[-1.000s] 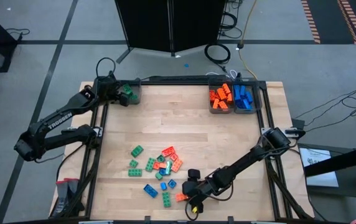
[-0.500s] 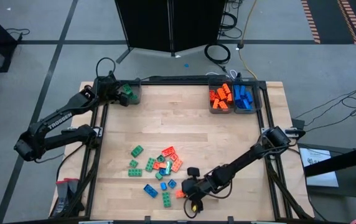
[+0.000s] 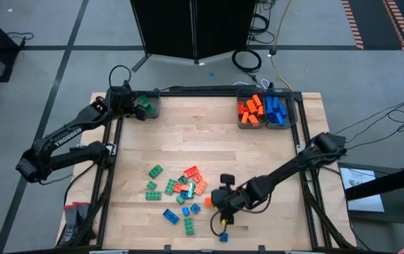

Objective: Sort blocks
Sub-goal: Put the orange game piece into the middle black bin

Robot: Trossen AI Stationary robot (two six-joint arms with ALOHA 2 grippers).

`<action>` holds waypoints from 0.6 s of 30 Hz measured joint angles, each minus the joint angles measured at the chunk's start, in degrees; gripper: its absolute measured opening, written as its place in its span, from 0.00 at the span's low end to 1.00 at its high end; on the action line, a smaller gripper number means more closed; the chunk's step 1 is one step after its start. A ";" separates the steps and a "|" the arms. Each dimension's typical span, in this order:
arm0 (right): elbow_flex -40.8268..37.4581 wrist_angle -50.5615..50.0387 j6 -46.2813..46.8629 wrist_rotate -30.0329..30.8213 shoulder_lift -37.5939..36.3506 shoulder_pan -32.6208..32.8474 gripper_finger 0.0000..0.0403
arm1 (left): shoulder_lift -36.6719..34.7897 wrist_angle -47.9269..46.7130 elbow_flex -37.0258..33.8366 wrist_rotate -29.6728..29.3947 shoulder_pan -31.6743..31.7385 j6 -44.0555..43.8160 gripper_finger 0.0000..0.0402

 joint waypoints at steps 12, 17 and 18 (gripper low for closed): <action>0.02 -10.59 -4.52 4.91 -15.55 -8.82 0.28 | 0.00 0.00 0.00 0.00 0.02 0.00 0.69; 0.04 -16.79 -6.28 7.32 -19.90 -15.98 0.28 | 0.00 0.03 0.00 0.00 -0.01 0.01 0.69; 0.07 -17.78 -7.02 7.87 -20.53 -17.59 0.28 | -0.01 0.09 0.00 0.00 0.01 0.00 0.69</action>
